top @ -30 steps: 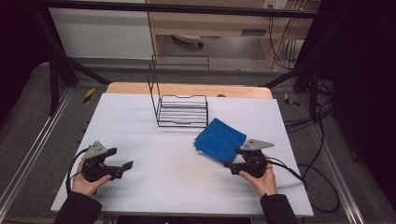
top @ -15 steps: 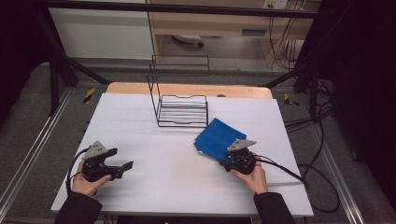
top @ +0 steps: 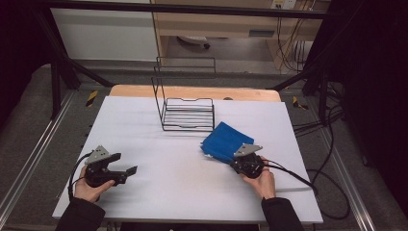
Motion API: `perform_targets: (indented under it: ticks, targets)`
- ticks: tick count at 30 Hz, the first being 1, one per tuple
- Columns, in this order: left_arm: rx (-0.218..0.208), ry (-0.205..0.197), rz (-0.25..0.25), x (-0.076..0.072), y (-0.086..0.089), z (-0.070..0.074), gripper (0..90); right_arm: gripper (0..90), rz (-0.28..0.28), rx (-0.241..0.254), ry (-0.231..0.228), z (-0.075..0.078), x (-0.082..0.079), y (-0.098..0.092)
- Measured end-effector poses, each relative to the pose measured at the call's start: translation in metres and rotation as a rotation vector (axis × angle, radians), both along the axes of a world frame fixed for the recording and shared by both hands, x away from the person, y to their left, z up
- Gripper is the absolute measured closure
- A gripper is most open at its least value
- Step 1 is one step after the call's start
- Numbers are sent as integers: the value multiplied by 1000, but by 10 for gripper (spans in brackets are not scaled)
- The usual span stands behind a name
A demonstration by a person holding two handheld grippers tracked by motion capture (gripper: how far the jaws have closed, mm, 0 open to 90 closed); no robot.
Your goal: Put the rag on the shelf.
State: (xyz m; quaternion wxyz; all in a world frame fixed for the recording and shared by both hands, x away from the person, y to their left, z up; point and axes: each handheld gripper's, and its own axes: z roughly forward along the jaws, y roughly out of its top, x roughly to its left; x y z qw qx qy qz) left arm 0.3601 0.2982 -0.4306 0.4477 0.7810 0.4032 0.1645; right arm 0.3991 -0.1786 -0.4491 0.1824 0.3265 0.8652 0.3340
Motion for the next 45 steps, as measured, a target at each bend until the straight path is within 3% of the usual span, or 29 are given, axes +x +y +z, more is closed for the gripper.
perform_targets:
  ticks: [7,12,23,35,40,43,45]
  targets:
    - [-5,1,3,0,0,0,116,847,-22,35,26,5,1,-2]
    - [-1,2,1,0,1,0,118,850,-35,117,42,18,-4,-7]
    - [-2,3,2,0,0,0,118,849,50,191,137,26,-21,9]
    - [6,7,1,0,0,0,117,849,163,192,207,24,-48,16]
    - [7,9,1,0,0,0,117,843,207,151,227,21,-60,15]
    - [7,9,1,-1,-1,0,117,771,216,134,239,17,-61,17]
    - [8,9,1,-1,-1,0,117,695,215,154,226,17,-60,18]
